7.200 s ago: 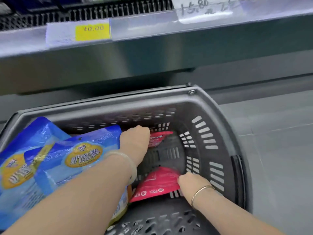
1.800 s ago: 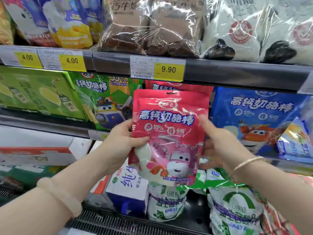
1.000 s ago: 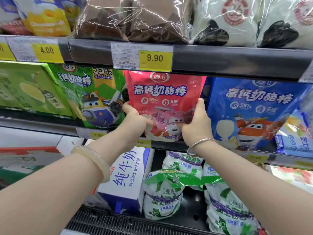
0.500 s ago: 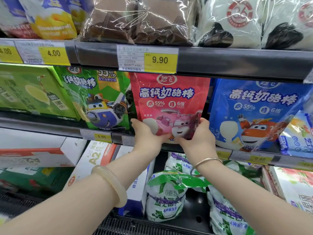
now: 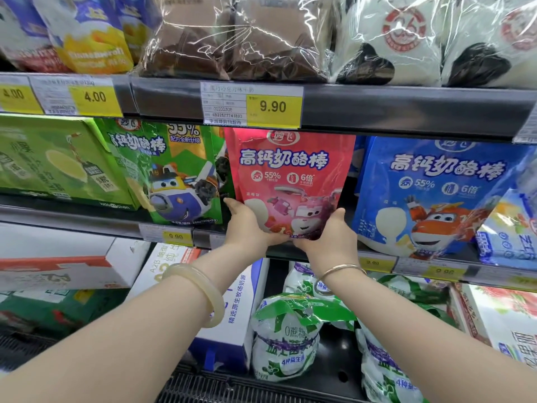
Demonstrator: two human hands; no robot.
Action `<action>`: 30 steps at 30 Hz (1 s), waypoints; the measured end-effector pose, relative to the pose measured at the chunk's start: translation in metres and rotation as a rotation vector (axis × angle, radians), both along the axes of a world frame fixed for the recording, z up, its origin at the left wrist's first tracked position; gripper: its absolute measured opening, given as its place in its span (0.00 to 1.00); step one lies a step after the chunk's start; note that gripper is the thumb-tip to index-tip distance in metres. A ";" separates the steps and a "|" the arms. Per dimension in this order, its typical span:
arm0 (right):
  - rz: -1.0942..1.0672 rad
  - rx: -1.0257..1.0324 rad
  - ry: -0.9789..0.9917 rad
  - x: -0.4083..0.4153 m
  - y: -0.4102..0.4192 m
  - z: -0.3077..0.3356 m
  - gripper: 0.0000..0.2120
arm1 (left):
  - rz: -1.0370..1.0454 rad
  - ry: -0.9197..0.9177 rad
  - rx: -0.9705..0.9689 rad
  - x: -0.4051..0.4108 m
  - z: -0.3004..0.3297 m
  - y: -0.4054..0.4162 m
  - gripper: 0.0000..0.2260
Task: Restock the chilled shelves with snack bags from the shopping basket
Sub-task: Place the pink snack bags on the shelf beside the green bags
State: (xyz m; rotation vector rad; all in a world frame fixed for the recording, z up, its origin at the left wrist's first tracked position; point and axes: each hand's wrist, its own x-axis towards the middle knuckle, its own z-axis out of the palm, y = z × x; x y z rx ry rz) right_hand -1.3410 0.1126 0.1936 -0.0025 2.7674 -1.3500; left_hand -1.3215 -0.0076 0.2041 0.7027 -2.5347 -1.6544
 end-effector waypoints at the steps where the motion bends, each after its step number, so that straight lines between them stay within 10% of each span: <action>1: -0.004 -0.008 0.002 0.002 0.002 0.001 0.39 | -0.015 -0.003 0.001 0.002 0.002 -0.002 0.54; 9: -0.148 -0.597 0.069 0.065 -0.017 0.016 0.39 | 0.009 0.171 -0.258 0.057 0.015 -0.039 0.06; 15: 0.026 -0.261 0.299 0.060 -0.085 0.035 0.13 | 0.552 0.127 -0.392 0.067 0.032 -0.133 0.11; 30: 0.085 0.158 0.322 0.015 -0.135 0.042 0.11 | 0.308 -0.089 -0.523 0.033 0.031 -0.187 0.13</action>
